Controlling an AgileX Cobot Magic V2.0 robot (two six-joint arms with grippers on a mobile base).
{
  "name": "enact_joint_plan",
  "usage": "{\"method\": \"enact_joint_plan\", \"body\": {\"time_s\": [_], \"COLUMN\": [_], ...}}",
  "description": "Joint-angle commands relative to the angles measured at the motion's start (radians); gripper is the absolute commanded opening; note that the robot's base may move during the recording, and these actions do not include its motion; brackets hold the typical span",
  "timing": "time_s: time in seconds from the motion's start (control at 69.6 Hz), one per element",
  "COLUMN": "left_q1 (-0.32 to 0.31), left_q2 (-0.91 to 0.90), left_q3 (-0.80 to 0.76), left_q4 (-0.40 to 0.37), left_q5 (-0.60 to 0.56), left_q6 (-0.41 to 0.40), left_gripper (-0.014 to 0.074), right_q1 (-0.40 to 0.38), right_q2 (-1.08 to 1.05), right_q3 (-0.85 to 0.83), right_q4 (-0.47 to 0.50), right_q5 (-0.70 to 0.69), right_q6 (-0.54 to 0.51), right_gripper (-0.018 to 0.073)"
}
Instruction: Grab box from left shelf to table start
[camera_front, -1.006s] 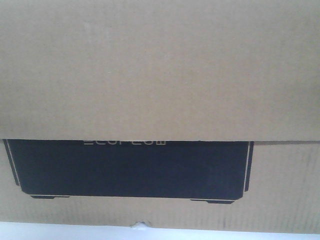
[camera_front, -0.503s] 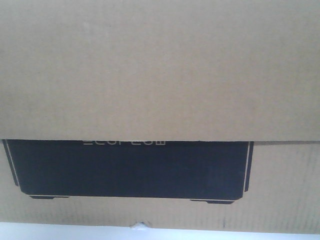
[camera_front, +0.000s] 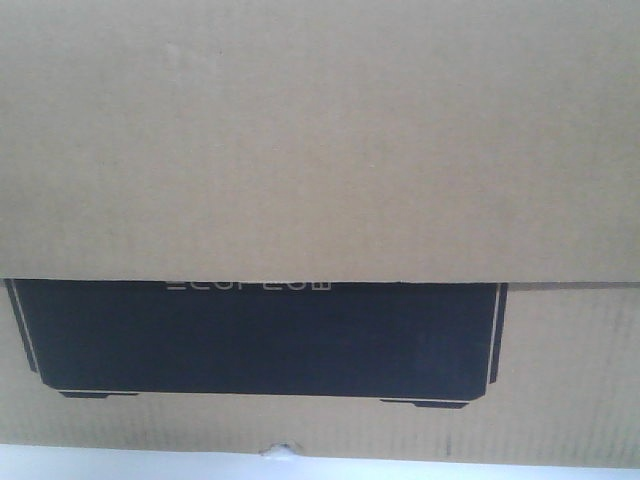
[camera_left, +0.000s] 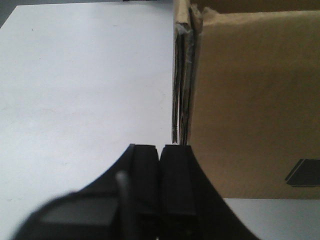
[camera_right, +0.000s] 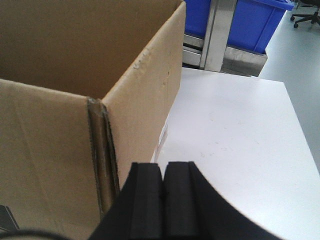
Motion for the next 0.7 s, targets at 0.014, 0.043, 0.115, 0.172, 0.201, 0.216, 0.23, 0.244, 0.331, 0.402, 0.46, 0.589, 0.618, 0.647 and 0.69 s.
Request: {"method": "enact_joint_plan", "body": {"time_s": [0.014, 0.043, 0.115, 0.172, 0.201, 0.216, 0.23, 0.244, 0.331, 0.402, 0.46, 0.589, 0.618, 0.647, 0.69], "left_q1": [0.002, 0.002, 0.002, 0.002, 0.002, 0.002, 0.002, 0.004, 0.024, 0.06, 0.084, 0.114, 0.116, 0.118, 0.118], "left_q2": [-0.019, -0.036, -0.075, -0.108, -0.125, -0.133, -0.144, -0.152, -0.195, -0.229, -0.25, -0.29, -0.288, -0.288, -0.288], "left_q3": [-0.016, -0.006, 0.028, 0.065, 0.092, 0.103, 0.12, 0.132, 0.204, 0.27, 0.32, 0.453, 0.486, 0.476, 0.469], "left_q4": [-0.021, -0.042, -0.055, -0.055, -0.055, -0.055, -0.057, -0.057, -0.093, -0.13, -0.142, -0.142, -0.142, -0.142, -0.142], "left_q5": [-0.101, -0.111, -0.129, -0.156, -0.173, -0.179, -0.189, -0.197, -0.256, -0.338, -0.408, -0.605, -0.667, -0.603, -0.578], "left_q6": [-0.002, -0.002, -0.002, -0.002, -0.002, -0.002, -0.002, -0.002, -0.002, -0.002, -0.002, -0.002, -0.002, -0.002, -0.002], "left_gripper": [-0.0099, -0.0099, -0.0099, -0.0099, -0.0099, -0.0099, -0.0099, -0.0099, -0.0099, -0.0099, -0.0099, -0.0099, -0.0099, -0.0099, -0.0099], "right_q1": [0.0, 0.0, 0.0, 0.0, 0.0, 0.0, 0.0, 0.0, 0.0, 0.0, 0.0, 0.0, 0.0, 0.0, 0.0], "right_q2": [0.01, 0.01, 0.01, 0.01, 0.01, 0.01, 0.01, 0.01, 0.01, 0.01, 0.01, 0.01, 0.01, 0.01, 0.011], "right_q3": [-0.025, -0.025, -0.025, -0.025, -0.025, -0.025, -0.025, -0.025, -0.025, -0.025, -0.025, -0.025, -0.025, -0.025, -0.025], "right_q4": [-0.004, -0.004, -0.004, -0.004, -0.004, -0.004, -0.004, -0.004, -0.004, -0.004, -0.004, -0.004, -0.004, -0.004, -0.004], "right_q5": [-0.09, -0.09, -0.09, -0.09, -0.09, -0.09, -0.09, -0.09, -0.09, -0.09, -0.09, -0.09, -0.09, -0.09, -0.091], "right_q6": [-0.003, -0.003, -0.003, -0.003, -0.003, -0.003, -0.003, -0.003, -0.003, -0.003, -0.003, -0.003, -0.003, -0.003, -0.003], "right_gripper": [0.006, 0.006, 0.006, 0.006, 0.006, 0.006, 0.006, 0.006, 0.006, 0.006, 0.006, 0.006, 0.006, 0.006, 0.006]}}
